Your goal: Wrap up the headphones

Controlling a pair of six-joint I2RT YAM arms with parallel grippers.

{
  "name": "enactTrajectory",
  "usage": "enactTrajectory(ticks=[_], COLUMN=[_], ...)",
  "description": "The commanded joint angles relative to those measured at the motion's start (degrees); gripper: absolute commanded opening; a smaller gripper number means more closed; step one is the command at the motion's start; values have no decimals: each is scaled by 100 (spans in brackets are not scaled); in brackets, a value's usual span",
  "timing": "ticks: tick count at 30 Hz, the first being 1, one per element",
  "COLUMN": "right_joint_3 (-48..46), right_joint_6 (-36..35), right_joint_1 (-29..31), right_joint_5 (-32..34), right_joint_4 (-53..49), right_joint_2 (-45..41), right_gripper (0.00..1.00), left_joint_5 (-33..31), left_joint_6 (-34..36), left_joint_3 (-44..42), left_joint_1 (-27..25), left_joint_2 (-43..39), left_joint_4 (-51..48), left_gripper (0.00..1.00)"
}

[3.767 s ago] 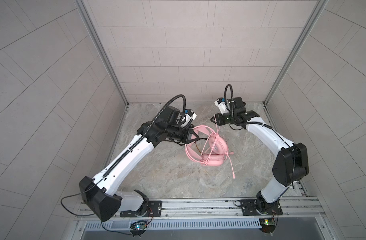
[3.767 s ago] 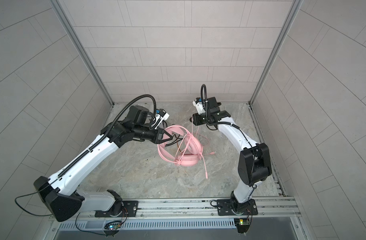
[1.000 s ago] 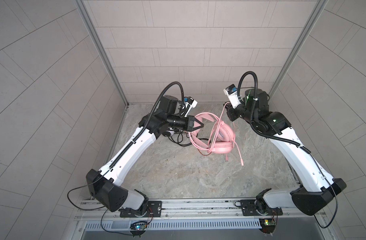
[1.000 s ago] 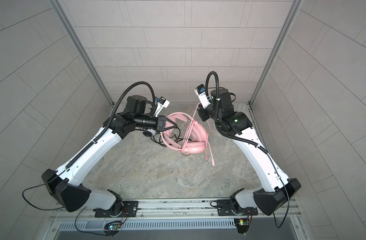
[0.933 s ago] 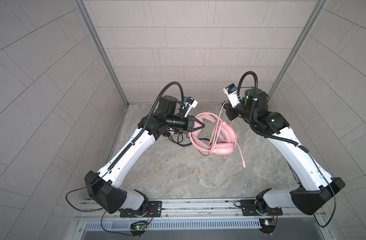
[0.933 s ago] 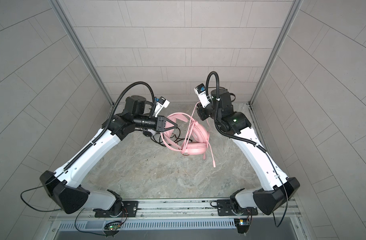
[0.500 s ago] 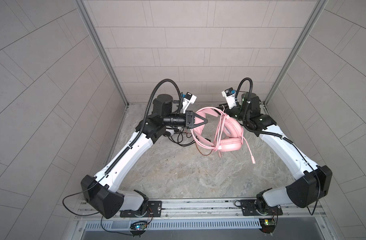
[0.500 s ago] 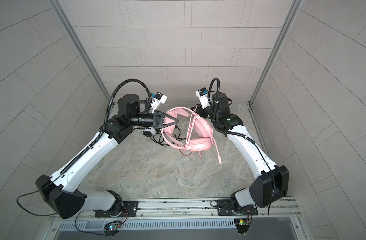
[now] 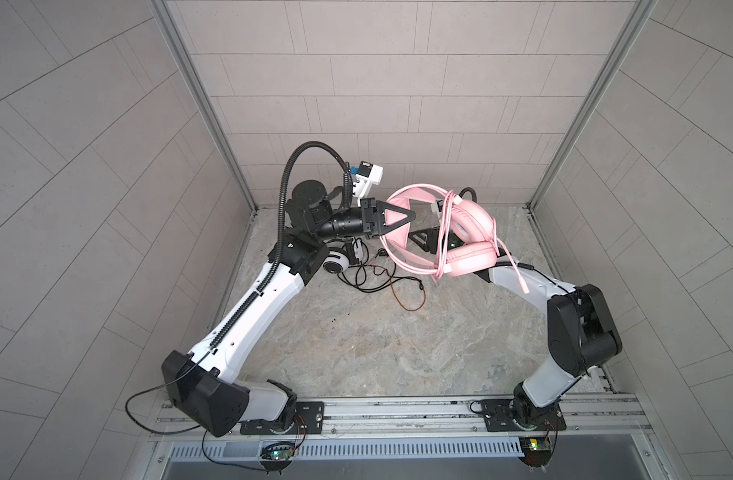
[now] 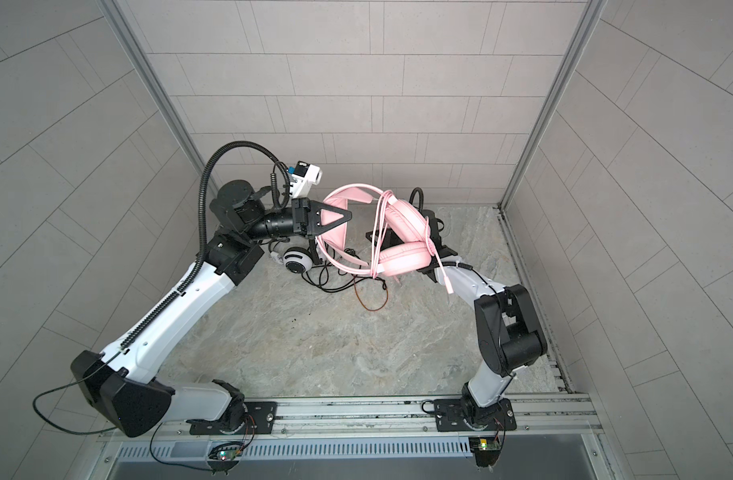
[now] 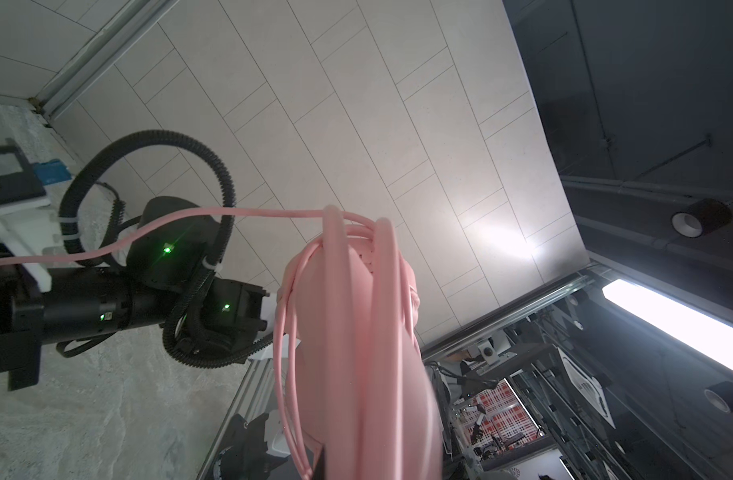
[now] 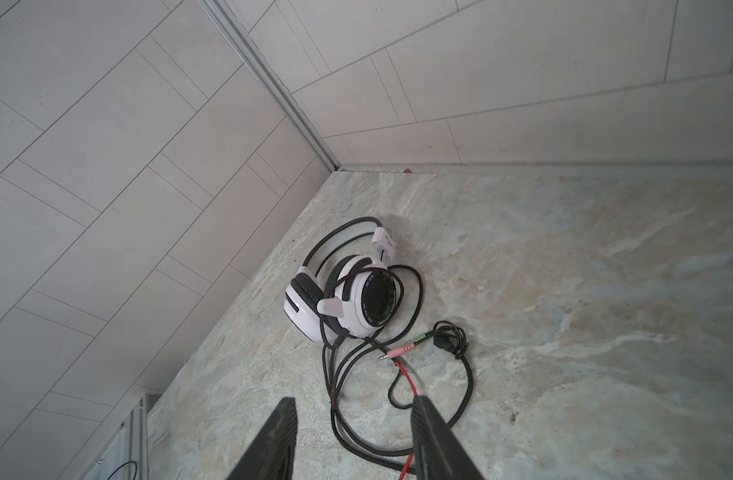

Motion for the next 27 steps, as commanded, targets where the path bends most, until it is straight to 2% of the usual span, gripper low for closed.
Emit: enactTrajectory(ticks=[1, 8, 10, 11, 13, 17, 20, 22, 25, 27], right_joint_3=[-256, -376, -268, -224, -199, -328, -699, -1042, -1727, -2147], right_joint_6=[527, 552, 656, 811, 1136, 1323, 1449, 1421, 1208, 885], right_joint_1=[36, 337, 426, 459, 501, 591, 614, 640, 696, 785], right_joint_5=[-232, -246, -271, -314, -414, -460, -452, -452, -329, -134], right_joint_4=[1022, 1409, 1569, 1761, 2257, 2601, 2884, 2921, 2628, 1990], right_joint_2=[97, 652, 883, 1029, 1263, 1455, 1361, 1144, 540, -131], right_gripper=[46, 45, 42, 37, 18, 7, 6, 5, 5, 5], left_joint_5=[-240, -426, -436, -440, -513, -677, -830, -1003, -1391, -1847], left_joint_6=[-888, -2480, -2578, -2566, -2560, -2436, -1941, -1340, -265, 441], left_joint_3=[248, 723, 875, 940, 998, 1048, 1121, 1157, 1209, 1172], left_joint_1=[294, 583, 649, 687, 803, 1116, 1363, 1501, 1719, 1819], left_joint_2=[66, 843, 990, 1052, 1117, 1145, 1097, 1006, 860, 755], left_joint_4=[1447, 3050, 3100, 3074, 3017, 2838, 2226, 1543, 320, -489], left_gripper=[0, 0, 0, 0, 0, 0, 0, 0, 0, 0])
